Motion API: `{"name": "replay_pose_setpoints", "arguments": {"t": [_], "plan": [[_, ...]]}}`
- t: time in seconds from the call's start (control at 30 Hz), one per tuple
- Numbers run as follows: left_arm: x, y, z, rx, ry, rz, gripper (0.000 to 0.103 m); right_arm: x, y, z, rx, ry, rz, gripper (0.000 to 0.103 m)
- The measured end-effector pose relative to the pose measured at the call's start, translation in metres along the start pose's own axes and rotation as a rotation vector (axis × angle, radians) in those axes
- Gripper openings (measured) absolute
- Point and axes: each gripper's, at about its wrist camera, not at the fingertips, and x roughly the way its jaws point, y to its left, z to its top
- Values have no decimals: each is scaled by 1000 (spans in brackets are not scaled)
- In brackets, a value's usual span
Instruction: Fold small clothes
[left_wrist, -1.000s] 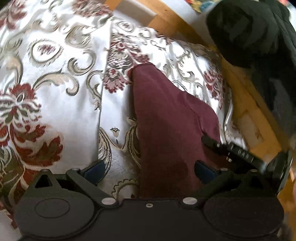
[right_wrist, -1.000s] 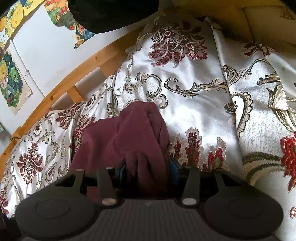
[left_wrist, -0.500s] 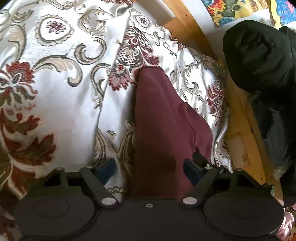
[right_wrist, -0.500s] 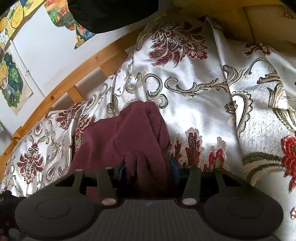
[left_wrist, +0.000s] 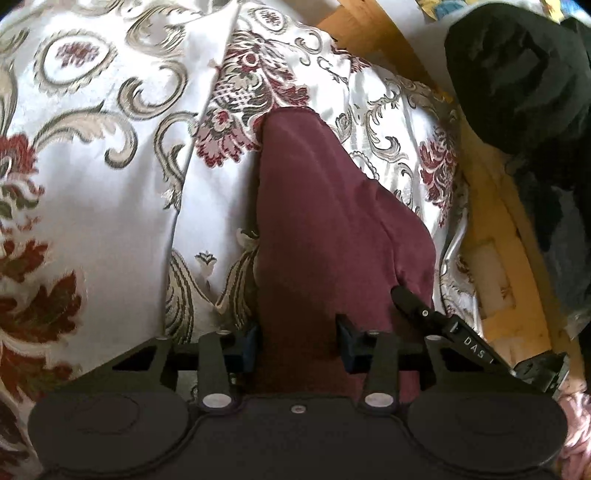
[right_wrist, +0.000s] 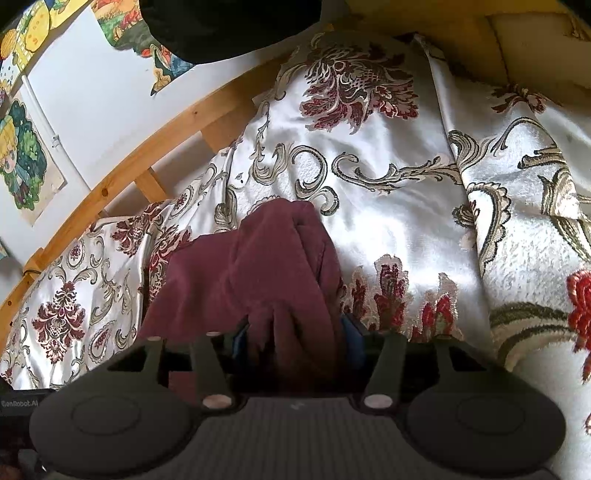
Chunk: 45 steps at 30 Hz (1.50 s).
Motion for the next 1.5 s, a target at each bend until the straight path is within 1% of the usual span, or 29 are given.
{"name": "replay_pose_setpoints", "arguments": {"t": [0.13,0.2,0.33,0.43,0.5,0.6,0.73,0.8,0.87,0.97,1.0,1.07,1.13,1.17,1.27,1.33,1.4,1.5], "plan": [[-2,-21,0,126,-2,75,40,2,5,0,-45,14,-14,57],[-4,-31,-1,175,-7,99,39,1,7,0,-54,14,-18,56],[-7,-36,-1,188,-14,111,38,-1,7,0,-51,8,-13,52],[-9,-39,-1,192,-19,111,38,-2,8,1,-51,0,-5,47],[-11,-41,-1,195,-27,103,37,-4,10,1,-63,-14,-3,41],[-14,-43,0,214,-37,97,36,-9,18,1,-113,-42,5,36],[-19,-47,2,257,-53,102,34,-14,38,0,-222,-104,47,33],[-23,-48,5,279,-65,109,34,-18,50,-3,-289,-156,89,32],[-30,-50,8,308,-83,119,34,-24,70,-9,-392,-224,123,32],[-45,-51,10,371,-134,129,34,-29,99,-18,-534,-319,173,32],[-50,-52,10,395,-158,138,34,-28,106,-20,-565,-341,183,32],[-60,-51,9,449,-212,168,34,-22,117,-24,-587,-361,200,32],[-65,-49,7,483,-251,209,34,-9,126,-25,-580,-345,215,32],[-66,-47,7,489,-255,226,34,-3,129,-27,-576,-333,219,32],[-63,-35,8,473,-233,268,34,20,137,-31,-556,-290,217,32],[-58,-25,8,445,-206,297,34,31,137,-35,-543,-254,194,32],[-55,-14,9,418,-196,302,34,38,132,-37,-520,-227,156,32],[-52,-7,10,386,-197,294,35,49,117,-32,-445,-179,120,35]]}}
